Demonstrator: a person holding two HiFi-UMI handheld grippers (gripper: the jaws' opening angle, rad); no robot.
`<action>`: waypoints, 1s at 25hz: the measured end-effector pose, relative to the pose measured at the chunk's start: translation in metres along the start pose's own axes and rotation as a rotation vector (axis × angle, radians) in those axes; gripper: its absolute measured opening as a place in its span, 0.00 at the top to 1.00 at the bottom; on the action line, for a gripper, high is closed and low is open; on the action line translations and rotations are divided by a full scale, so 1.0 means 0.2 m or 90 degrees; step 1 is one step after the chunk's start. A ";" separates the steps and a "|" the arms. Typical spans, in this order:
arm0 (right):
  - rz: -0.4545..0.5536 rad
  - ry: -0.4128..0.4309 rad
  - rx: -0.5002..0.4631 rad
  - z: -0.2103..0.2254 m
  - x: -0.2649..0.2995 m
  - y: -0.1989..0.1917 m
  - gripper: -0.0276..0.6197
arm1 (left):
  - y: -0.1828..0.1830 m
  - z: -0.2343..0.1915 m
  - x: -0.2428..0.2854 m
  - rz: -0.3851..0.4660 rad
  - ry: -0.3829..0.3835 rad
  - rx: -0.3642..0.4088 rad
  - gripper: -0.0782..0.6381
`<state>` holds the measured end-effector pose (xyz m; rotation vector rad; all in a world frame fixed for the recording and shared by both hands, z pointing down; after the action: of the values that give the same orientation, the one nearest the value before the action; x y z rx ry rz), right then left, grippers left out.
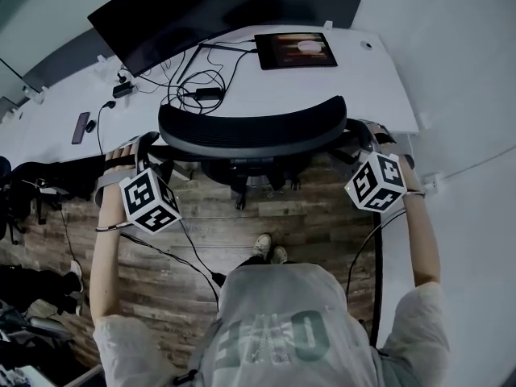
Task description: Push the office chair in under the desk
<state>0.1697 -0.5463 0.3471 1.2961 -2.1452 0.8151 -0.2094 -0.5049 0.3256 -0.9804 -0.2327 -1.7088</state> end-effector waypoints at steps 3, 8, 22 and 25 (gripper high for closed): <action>0.042 -0.039 0.030 0.04 -0.09 0.05 0.56 | 0.00 0.01 -0.10 0.032 0.018 -0.015 0.49; 0.122 -0.156 0.138 0.17 -0.29 0.12 0.56 | 0.05 0.00 -0.28 0.123 0.030 -0.119 0.50; 0.339 -0.521 0.642 0.04 -0.70 0.22 0.91 | 0.21 0.22 -0.60 0.530 0.155 -0.708 0.87; 0.354 -0.524 0.662 -0.07 -0.67 0.32 0.91 | 0.28 0.32 -0.59 0.566 0.149 -0.755 0.87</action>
<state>0.1695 -0.4321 0.2508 1.7057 -2.9171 2.1242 -0.1234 -0.4051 0.2659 -1.3674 1.3242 -0.9837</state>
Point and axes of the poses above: the fingertips, and each gripper's own axes: x forward along the fingers, z to its right, y out of its top, the point moved 8 cm from there along -x, backward along the fingers, and after that the axes turned 14 degrees about -x, right-handed, at the moved point
